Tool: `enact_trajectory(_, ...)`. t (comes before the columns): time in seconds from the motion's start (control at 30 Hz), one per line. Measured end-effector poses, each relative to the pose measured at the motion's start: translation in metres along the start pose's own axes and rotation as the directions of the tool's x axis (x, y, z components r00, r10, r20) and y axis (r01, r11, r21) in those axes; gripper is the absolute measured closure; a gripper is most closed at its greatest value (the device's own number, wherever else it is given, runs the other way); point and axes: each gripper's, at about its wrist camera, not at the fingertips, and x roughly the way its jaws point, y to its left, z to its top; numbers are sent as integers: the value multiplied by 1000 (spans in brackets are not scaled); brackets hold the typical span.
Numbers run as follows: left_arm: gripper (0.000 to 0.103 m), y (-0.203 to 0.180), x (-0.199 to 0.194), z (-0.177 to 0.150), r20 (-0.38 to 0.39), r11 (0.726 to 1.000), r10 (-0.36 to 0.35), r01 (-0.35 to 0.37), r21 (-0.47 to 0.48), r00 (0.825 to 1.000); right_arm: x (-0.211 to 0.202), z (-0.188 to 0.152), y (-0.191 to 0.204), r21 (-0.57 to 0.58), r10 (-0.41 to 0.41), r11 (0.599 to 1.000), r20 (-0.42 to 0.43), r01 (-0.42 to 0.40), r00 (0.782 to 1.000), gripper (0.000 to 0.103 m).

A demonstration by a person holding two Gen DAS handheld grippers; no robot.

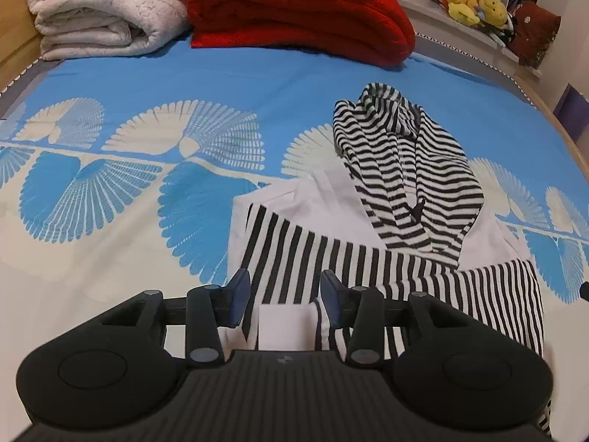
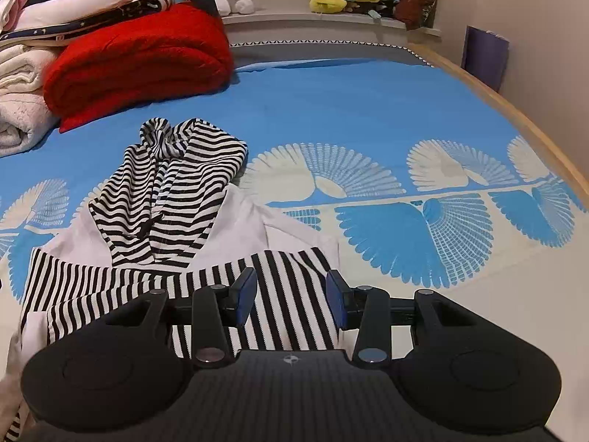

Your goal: Fold small clothes

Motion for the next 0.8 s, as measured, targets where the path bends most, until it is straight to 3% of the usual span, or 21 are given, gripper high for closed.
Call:
enact_trajectory(0.27, 56, -2, -2, 6, 59, 999, 38, -39, 3, 998, 2, 1, -5, -16, -7, 1000, -7, 6, 1000, 60)
enact_trajectory(0.37, 58, -2, -9, 8, 115, 999, 41, -42, 2, 993, 2, 1, -10, -15, -8, 1000, -13, 8, 1000, 60)
enact_trajectory(0.47, 71, -4, -26, 12, 235, 997, 54, -67, 49, 971, 1, 2, -14, -12, -8, 1000, -16, 8, 1000, 60)
enact_trajectory(0.53, 73, -7, -41, 15, 320, 990, 72, -107, 93, 945, 1, 4, -16, -18, 4, 1000, -25, -4, 1000, 60)
enact_trajectory(0.6, 73, -6, -49, 20, 344, 990, 58, -98, 101, 937, -1, 7, -18, -21, 17, 1000, -24, -18, 1000, 60)
enact_trajectory(0.8, 83, -15, -21, 77, 292, 996, 31, -53, 70, 956, -4, 15, -20, -65, 41, 997, -9, -41, 999, 60)
